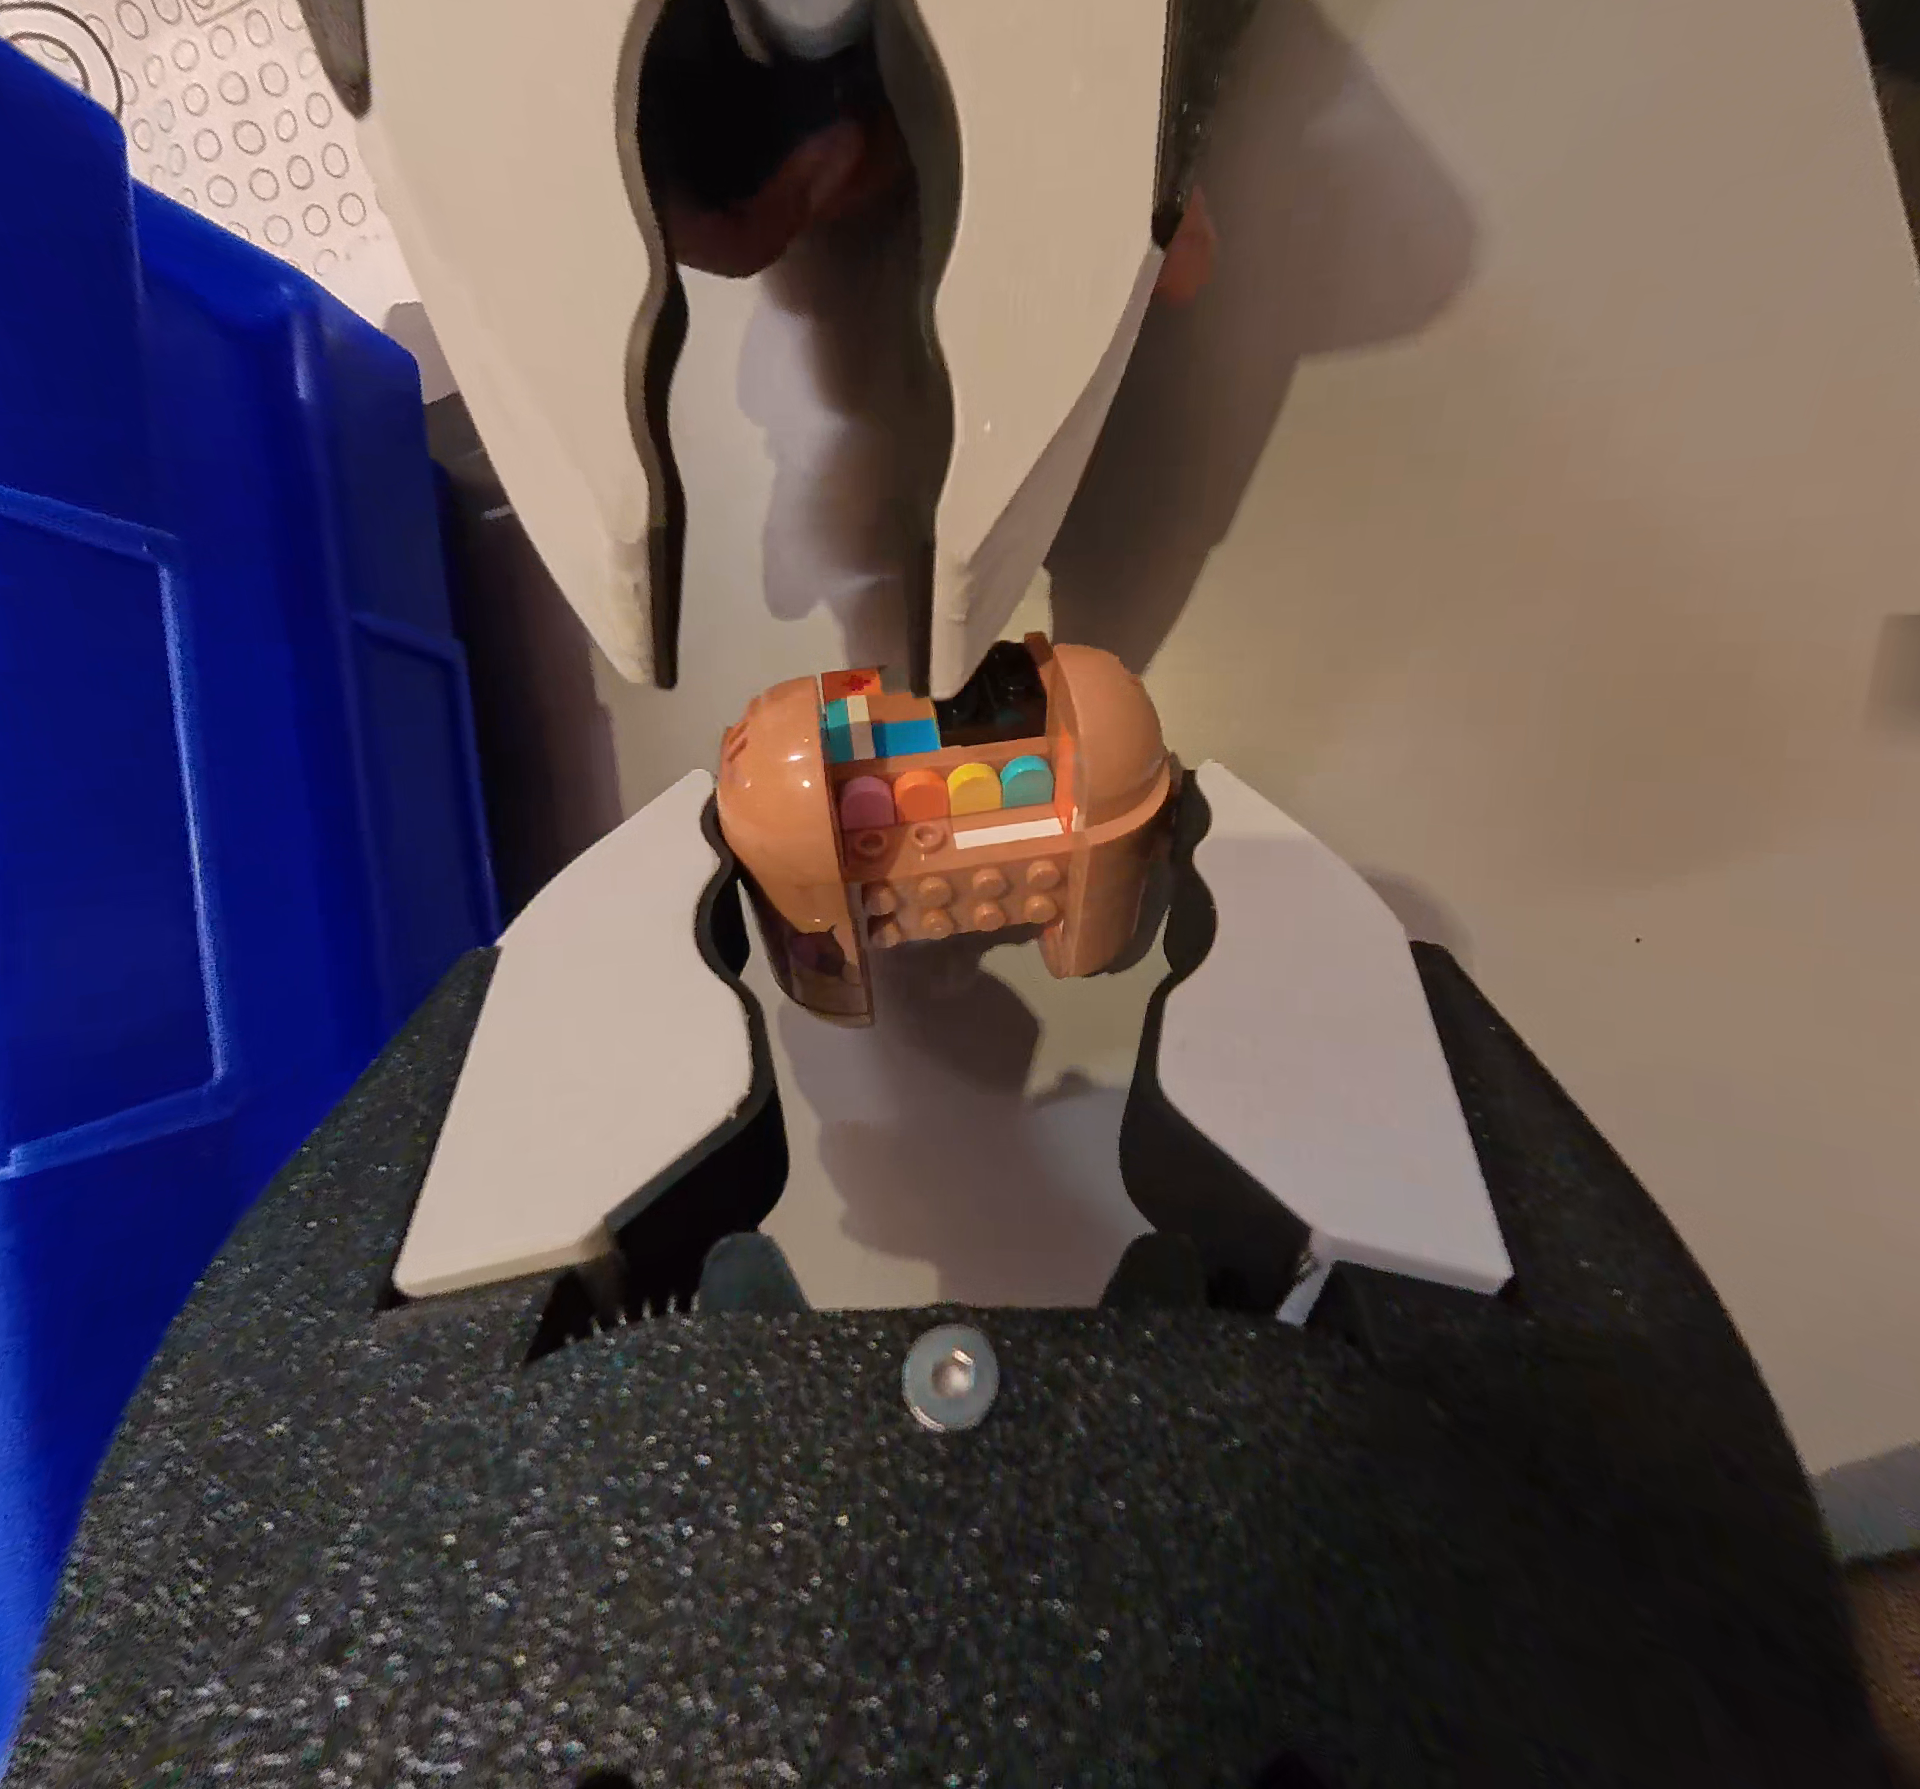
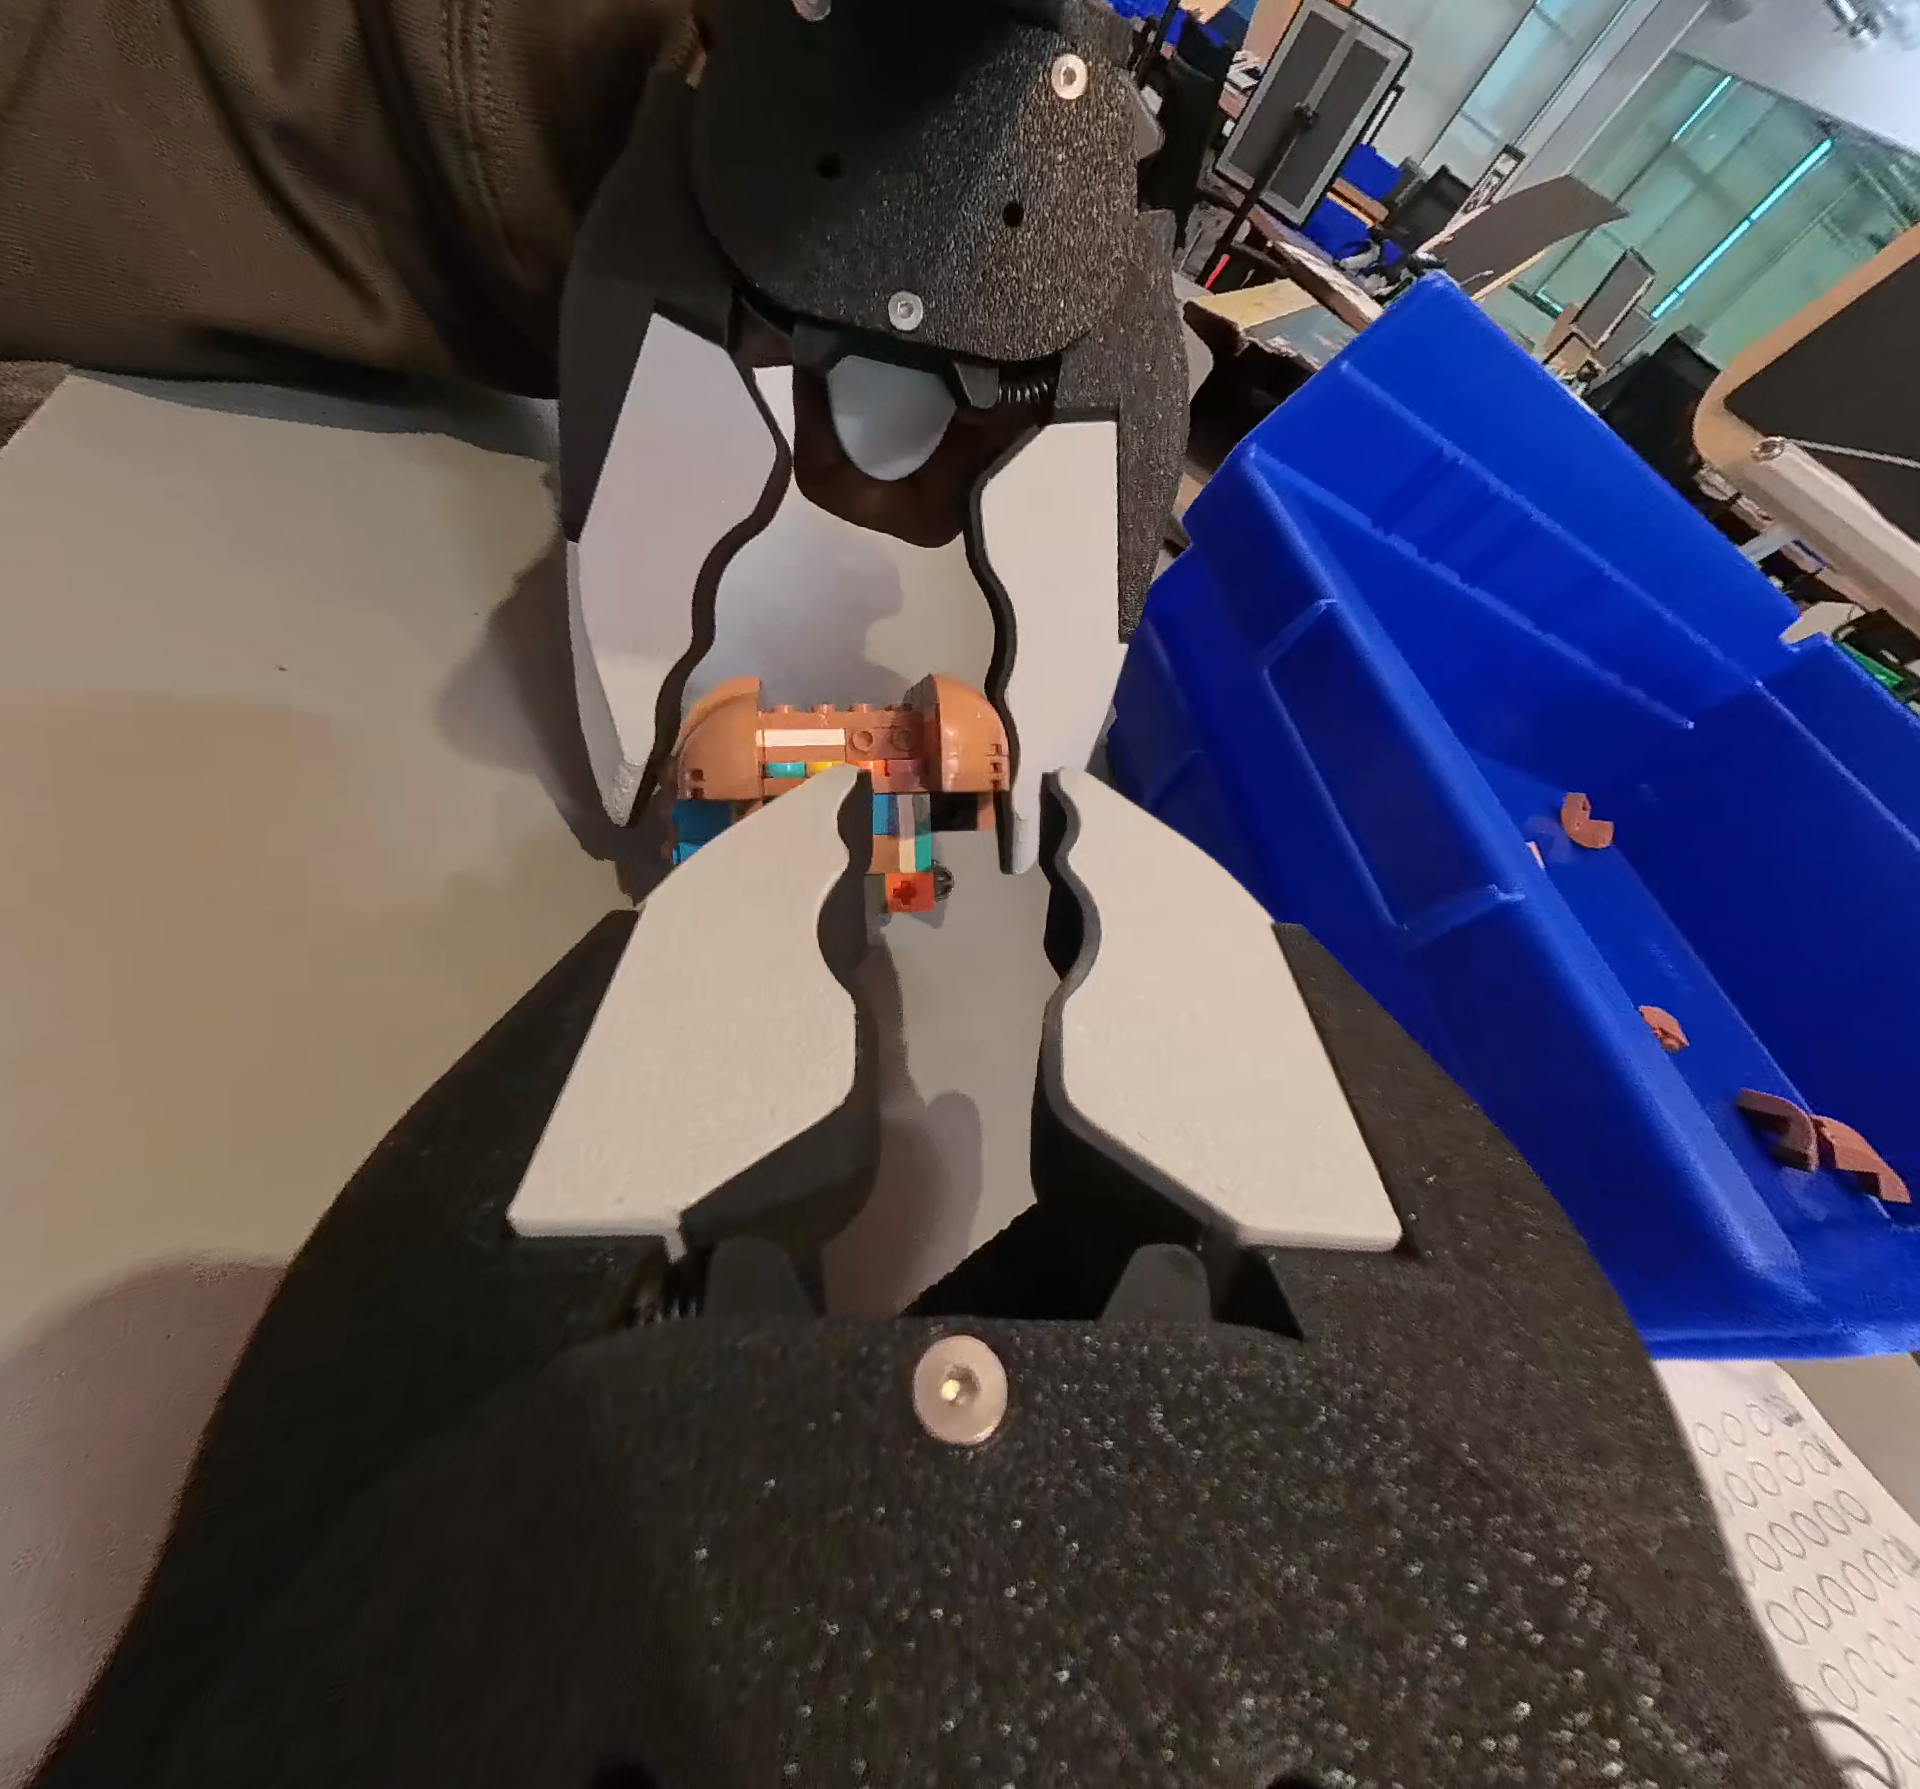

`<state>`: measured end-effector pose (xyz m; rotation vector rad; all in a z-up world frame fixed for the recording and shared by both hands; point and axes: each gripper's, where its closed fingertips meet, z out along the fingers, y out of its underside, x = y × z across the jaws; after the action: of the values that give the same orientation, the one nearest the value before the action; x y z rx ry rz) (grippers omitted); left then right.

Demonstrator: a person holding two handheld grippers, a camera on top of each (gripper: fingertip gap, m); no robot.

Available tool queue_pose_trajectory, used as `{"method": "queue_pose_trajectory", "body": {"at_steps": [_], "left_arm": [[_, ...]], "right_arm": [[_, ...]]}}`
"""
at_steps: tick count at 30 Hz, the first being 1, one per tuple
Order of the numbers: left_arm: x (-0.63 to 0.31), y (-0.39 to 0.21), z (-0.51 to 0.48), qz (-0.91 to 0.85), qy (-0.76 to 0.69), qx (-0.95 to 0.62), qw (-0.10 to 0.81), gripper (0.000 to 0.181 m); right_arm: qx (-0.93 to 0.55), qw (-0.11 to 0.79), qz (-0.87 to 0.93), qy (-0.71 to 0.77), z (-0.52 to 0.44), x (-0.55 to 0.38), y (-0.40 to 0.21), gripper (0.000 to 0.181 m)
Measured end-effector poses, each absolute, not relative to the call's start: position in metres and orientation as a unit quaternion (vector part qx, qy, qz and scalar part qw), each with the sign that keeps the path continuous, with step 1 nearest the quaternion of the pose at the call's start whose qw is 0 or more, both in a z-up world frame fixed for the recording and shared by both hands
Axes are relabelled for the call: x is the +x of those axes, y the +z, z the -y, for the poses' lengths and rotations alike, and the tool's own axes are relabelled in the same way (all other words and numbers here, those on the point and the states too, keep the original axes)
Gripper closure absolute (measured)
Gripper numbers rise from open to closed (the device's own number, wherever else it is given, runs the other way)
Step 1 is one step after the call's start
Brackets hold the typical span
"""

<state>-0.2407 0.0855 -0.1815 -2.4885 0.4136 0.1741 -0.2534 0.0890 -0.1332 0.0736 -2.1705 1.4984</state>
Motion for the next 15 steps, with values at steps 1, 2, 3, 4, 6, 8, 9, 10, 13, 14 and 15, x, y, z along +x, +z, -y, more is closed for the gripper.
{"method": "queue_pose_trajectory", "body": {"at_steps": [1, 2, 3, 4, 6, 8, 9, 10, 13, 14, 15], "left_arm": [[-0.2404, -0.1815, -0.0858, -0.155, 0.065, -0.938, 0.302, 0.101], [-0.2403, -0.1817, -0.0863, -0.154, 0.064, -0.938, 0.302, 0.101], [-0.2401, -0.1818, -0.0868, -0.154, 0.063, -0.938, 0.303, 0.101], [-0.2399, -0.1818, -0.0872, -0.153, 0.063, -0.938, 0.304, 0.101], [-0.2396, -0.1820, -0.0882, -0.152, 0.062, -0.938, 0.305, 0.101], [-0.2392, -0.1823, -0.0891, -0.151, 0.060, -0.938, 0.306, 0.101], [-0.2388, -0.1826, -0.0894, -0.151, 0.058, -0.938, 0.306, 0.101], [-0.2384, -0.1828, -0.0900, -0.150, 0.056, -0.938, 0.308, 0.101], [-0.2373, -0.1833, -0.0922, -0.148, 0.051, -0.936, 0.314, 0.101], [-0.2374, -0.1835, -0.0931, -0.145, 0.049, -0.936, 0.316, 0.101], [-0.2376, -0.1834, -0.0938, -0.144, 0.048, -0.936, 0.319, 0.101]], "right_arm": [[0.027, 0.247, 0.798, 0.549, -0.0881, -0.2531, -0.1338, 0.150], [0.026, 0.246, 0.799, 0.548, -0.0872, -0.2531, -0.1342, 0.151], [0.025, 0.244, 0.800, 0.547, -0.0863, -0.2532, -0.1348, 0.151], [0.024, 0.243, 0.802, 0.546, -0.0855, -0.2535, -0.1355, 0.151], [0.022, 0.243, 0.804, 0.543, -0.0841, -0.2541, -0.1364, 0.151], [0.019, 0.243, 0.807, 0.538, -0.0833, -0.2554, -0.1386, 0.151], [0.019, 0.243, 0.809, 0.534, -0.0832, -0.2558, -0.1399, 0.152], [0.020, 0.243, 0.809, 0.535, -0.0832, -0.2556, -0.1399, 0.157], [0.017, 0.251, 0.810, 0.530, -0.0868, -0.2587, -0.1396, 0.167], [0.017, 0.250, 0.811, 0.528, -0.0879, -0.2590, -0.1401, 0.167], [0.018, 0.251, 0.812, 0.527, -0.0889, -0.2591, -0.1403, 0.167]]}}
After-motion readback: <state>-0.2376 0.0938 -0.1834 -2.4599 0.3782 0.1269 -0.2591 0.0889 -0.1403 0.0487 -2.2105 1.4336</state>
